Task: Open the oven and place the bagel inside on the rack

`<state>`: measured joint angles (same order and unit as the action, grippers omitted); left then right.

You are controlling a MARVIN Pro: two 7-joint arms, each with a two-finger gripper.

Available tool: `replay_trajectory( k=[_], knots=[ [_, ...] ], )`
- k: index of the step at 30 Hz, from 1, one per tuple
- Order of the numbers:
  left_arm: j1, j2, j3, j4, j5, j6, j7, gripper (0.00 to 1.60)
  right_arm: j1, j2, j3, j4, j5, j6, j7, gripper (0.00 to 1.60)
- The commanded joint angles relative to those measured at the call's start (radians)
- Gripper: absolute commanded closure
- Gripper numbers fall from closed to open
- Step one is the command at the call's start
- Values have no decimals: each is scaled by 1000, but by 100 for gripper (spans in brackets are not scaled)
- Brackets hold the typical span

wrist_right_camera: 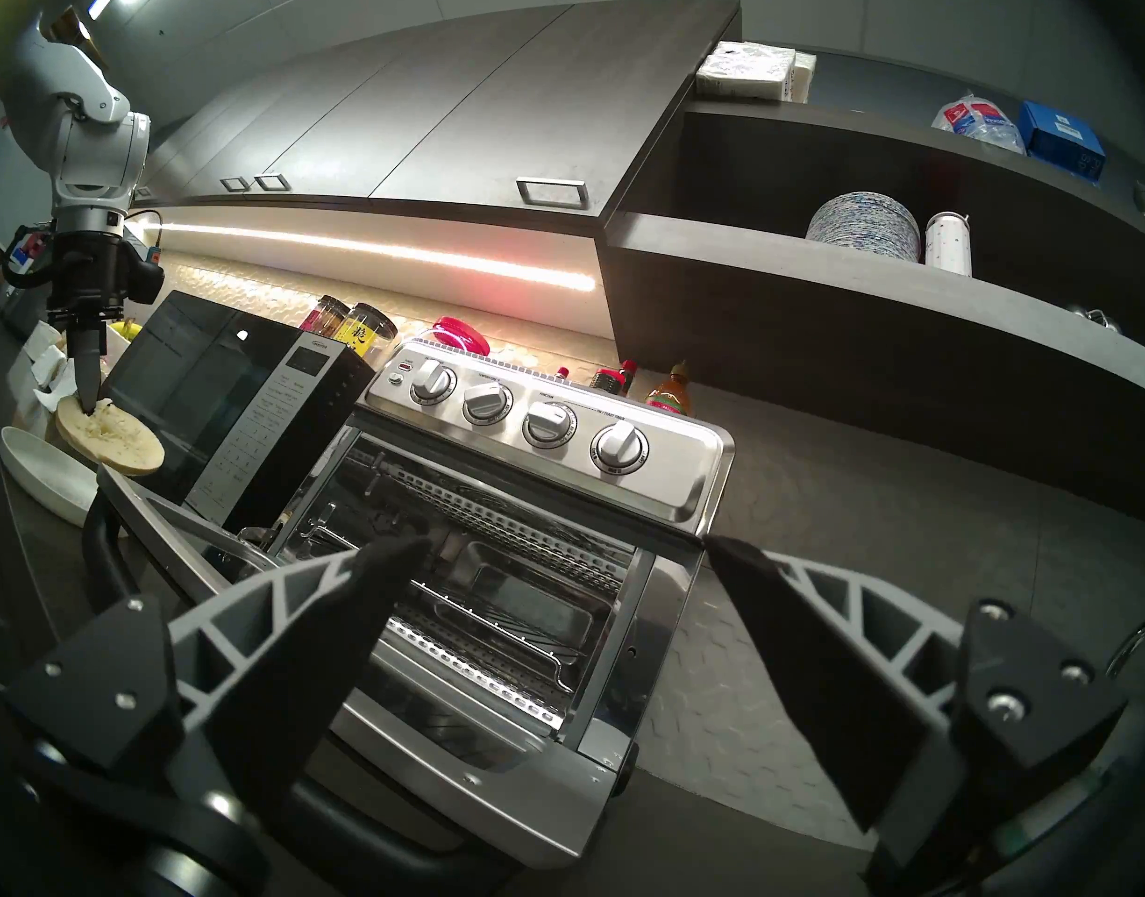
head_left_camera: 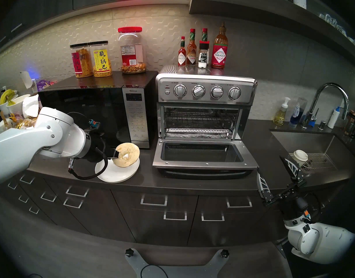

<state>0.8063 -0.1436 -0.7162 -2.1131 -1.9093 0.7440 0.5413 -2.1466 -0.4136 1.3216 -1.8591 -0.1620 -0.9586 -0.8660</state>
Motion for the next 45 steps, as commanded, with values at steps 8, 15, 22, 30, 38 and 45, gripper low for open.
replay_trajectory(
  k=[8,15,22,30,38,45],
  knots=[
    [-52,-57,-44,-73,-76,-21,49,160,1,-2,8,-9,2,-1,-33,0],
    [-83,-130,-53,-54,-102,0,88,160,1,-3,8,-9,2,-1,-32,0],
    [-116,-229,-38,-18,-113,27,136,160,1,-3,9,-9,3,-1,-31,0],
    [-165,-331,-1,23,-117,55,179,160,1,-5,10,-9,5,-1,-26,0],
    [-219,-411,58,56,-124,59,212,160,1,-7,12,-8,7,-1,-22,0],
    [-268,-478,95,89,-136,63,246,160,0,-8,13,-8,9,-1,-20,0]
  ],
)
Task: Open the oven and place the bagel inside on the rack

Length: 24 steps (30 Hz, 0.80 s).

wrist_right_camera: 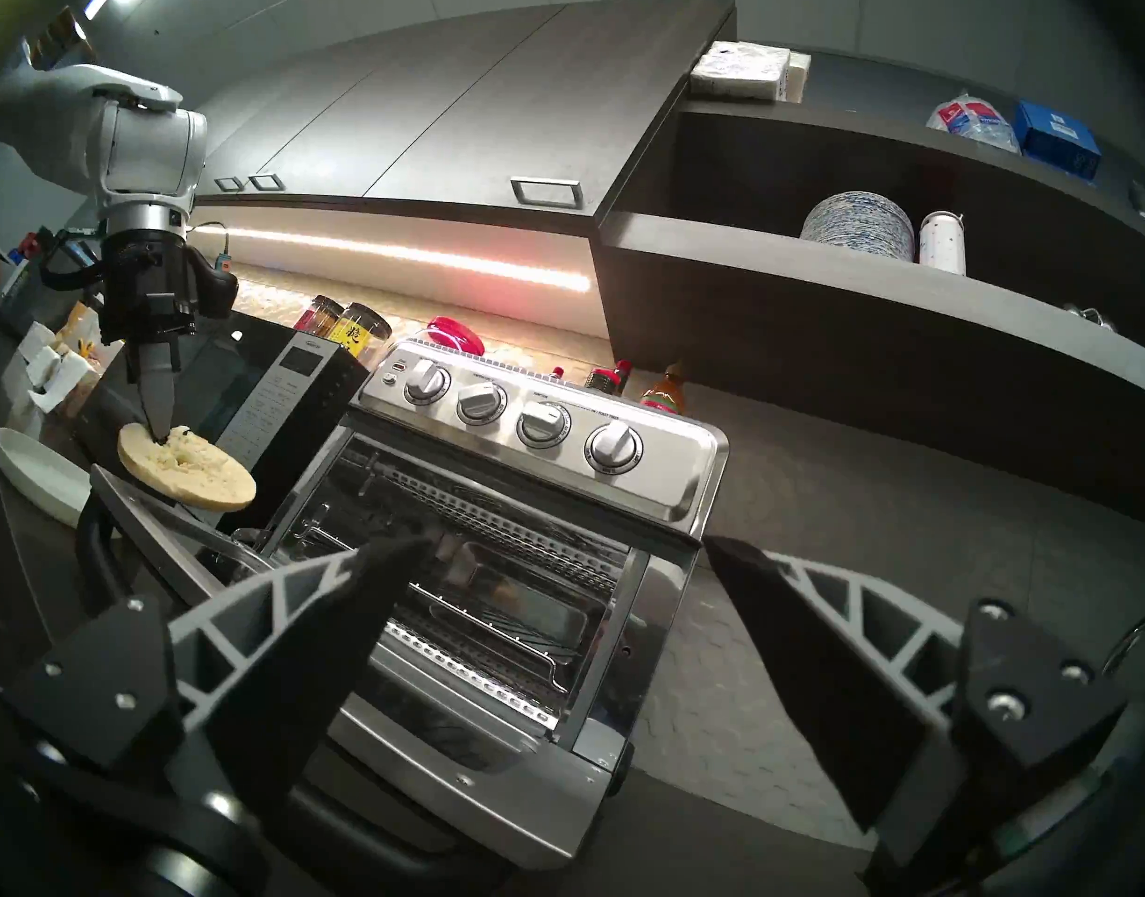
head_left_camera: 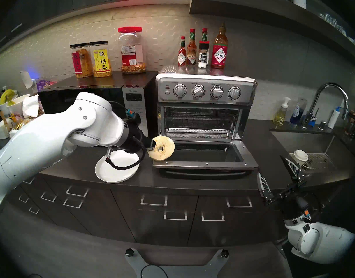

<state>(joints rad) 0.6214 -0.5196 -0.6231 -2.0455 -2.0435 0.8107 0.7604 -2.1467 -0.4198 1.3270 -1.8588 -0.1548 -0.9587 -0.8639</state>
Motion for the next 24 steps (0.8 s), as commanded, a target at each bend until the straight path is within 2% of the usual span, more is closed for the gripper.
replay_trajectory(
  k=[1,11,12,13,16,24],
  knots=[
    [-89,-113,6,27,-4,-3,33,160,0,-2,8,-9,2,-1,-22,0],
    [-113,-233,23,77,-34,-20,103,160,0,-3,8,-9,1,-1,-23,0],
    [-126,-217,45,64,-37,-39,90,160,0,-3,9,-9,2,-1,-22,0],
    [-116,-247,35,74,-36,-34,109,160,0,-3,9,-9,1,-1,-22,0],
    [-113,-282,44,76,-41,-50,126,160,0,-3,9,-9,1,-1,-23,0],
    [-112,-325,66,52,-60,-90,180,160,-1,-2,9,-10,0,-1,-26,0]
  ],
)
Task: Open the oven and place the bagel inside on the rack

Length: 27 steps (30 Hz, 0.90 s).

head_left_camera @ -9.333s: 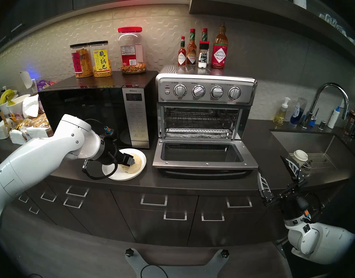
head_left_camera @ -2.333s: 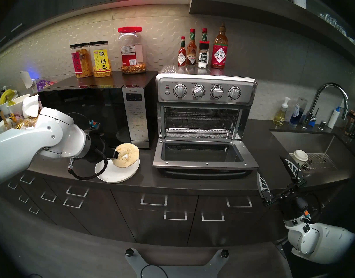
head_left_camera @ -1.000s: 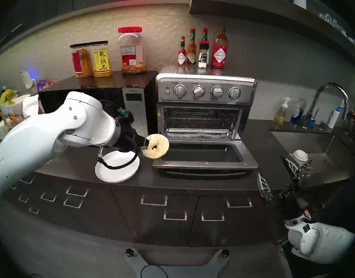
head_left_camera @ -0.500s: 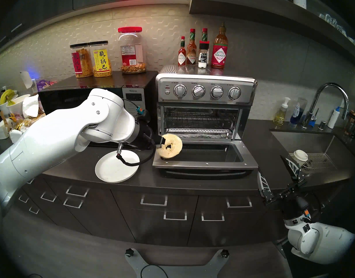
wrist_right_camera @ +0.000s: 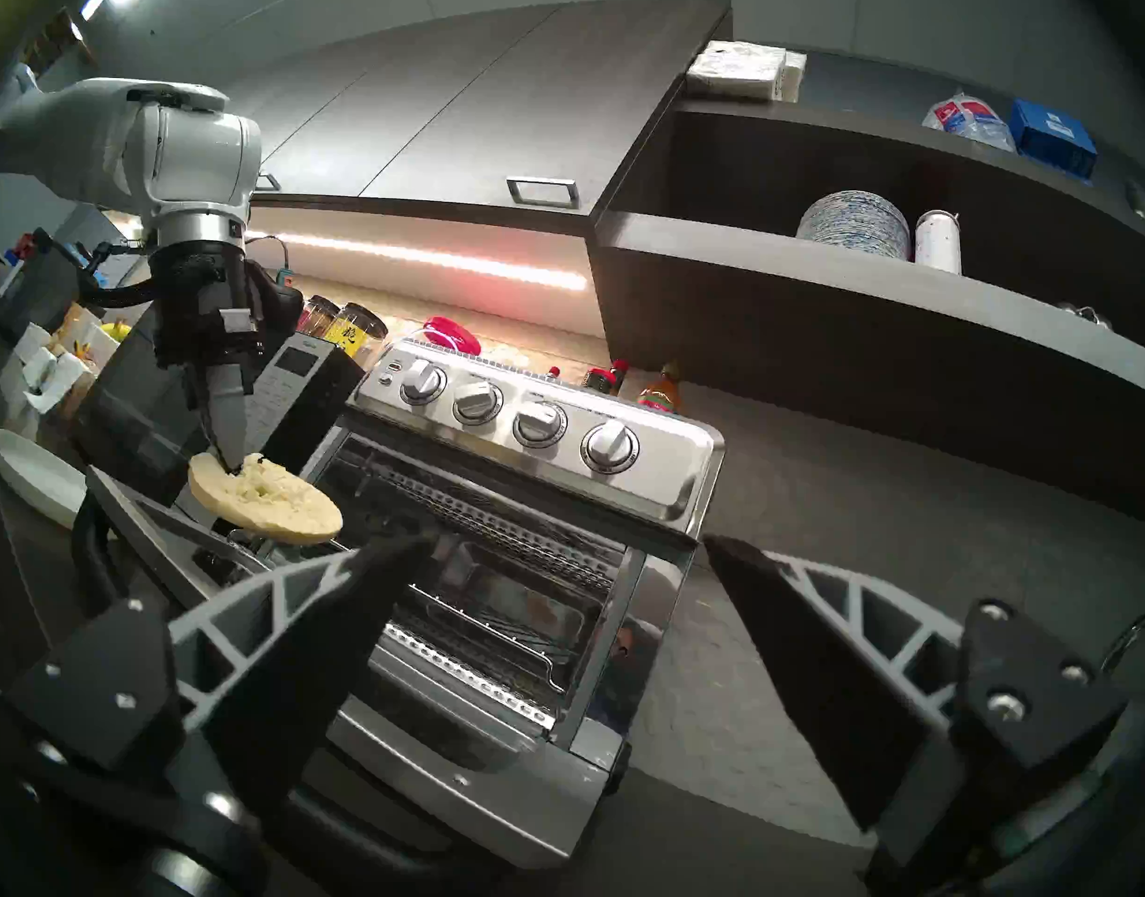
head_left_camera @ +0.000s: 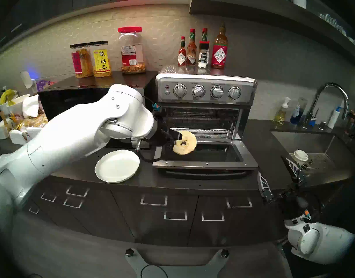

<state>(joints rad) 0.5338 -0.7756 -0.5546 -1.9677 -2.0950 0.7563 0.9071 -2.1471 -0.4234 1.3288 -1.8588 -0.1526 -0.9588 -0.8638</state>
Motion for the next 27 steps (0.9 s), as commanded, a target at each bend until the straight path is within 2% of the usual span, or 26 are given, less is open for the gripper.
replay_trajectory(
  k=[1,11,27],
  knots=[
    [-24,-71,-1,-30,-12,-41,41,160,-1,2,6,-10,-3,-1,-28,0],
    [6,-18,-23,-114,-51,-113,75,160,0,8,2,-11,-9,-1,-40,0],
    [42,25,-9,-128,-33,-124,50,160,4,17,-9,-10,-19,-1,-58,0]
  ],
)
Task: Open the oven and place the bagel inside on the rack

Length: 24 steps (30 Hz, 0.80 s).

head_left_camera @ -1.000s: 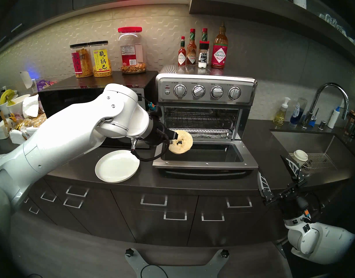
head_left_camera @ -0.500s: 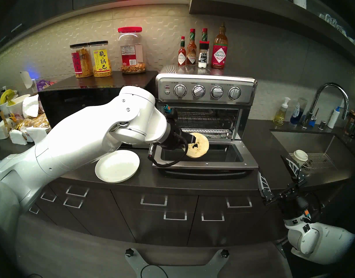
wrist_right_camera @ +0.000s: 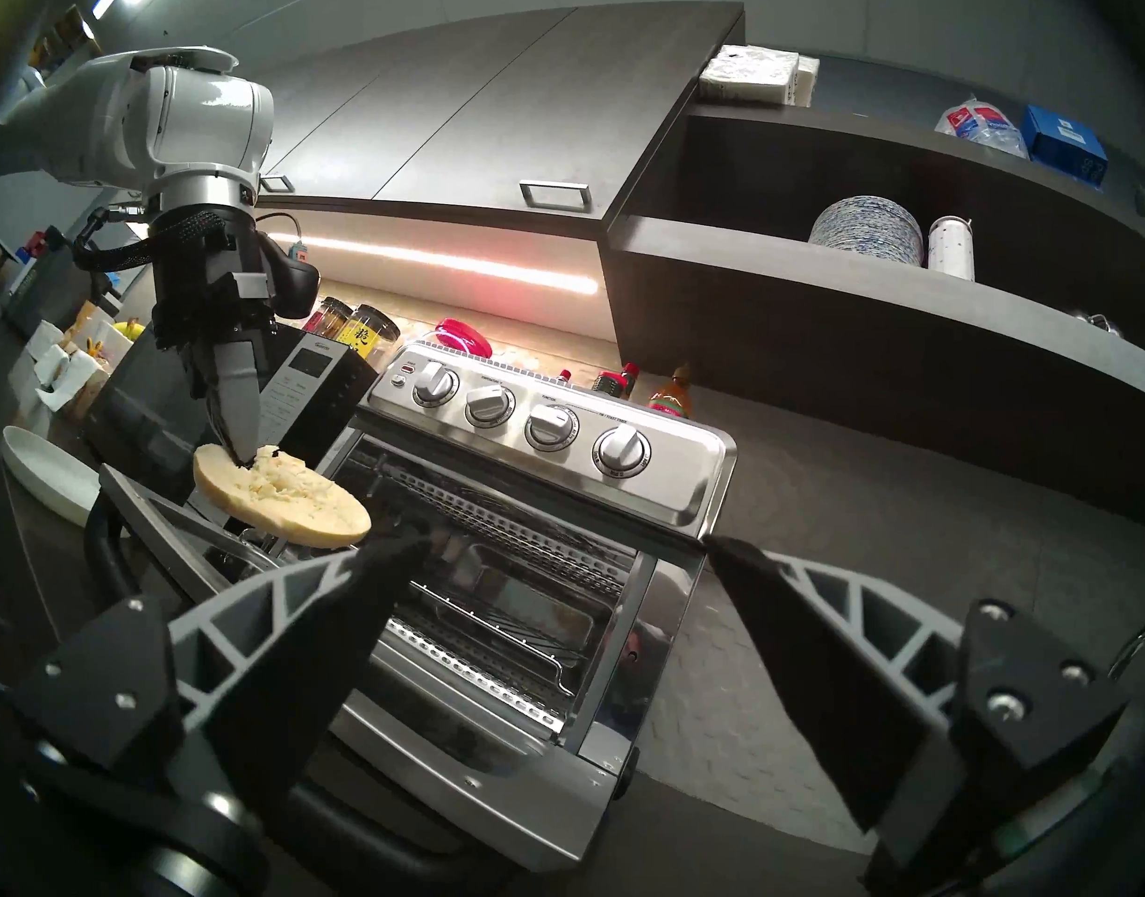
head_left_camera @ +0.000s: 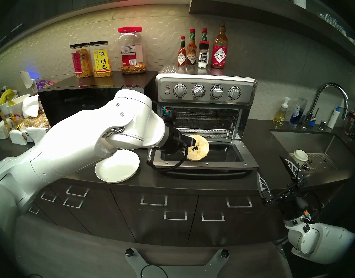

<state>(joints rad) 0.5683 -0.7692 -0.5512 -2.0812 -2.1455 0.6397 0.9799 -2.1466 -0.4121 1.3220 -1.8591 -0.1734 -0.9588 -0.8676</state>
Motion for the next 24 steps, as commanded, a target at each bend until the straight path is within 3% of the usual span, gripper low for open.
replay_trajectory(
  k=[1,8,15,24],
  knots=[
    [8,20,-11,-14,21,-6,-23,160,4,6,-2,-10,2,-1,-55,0],
    [6,0,-3,27,45,2,-49,160,4,6,-3,-10,2,-1,-54,0],
    [-12,-31,5,50,49,8,-48,160,21,19,50,-47,-8,-1,-39,0],
    [-26,-51,3,55,47,17,-42,160,9,32,103,-61,-89,-1,-29,0]
  ],
)
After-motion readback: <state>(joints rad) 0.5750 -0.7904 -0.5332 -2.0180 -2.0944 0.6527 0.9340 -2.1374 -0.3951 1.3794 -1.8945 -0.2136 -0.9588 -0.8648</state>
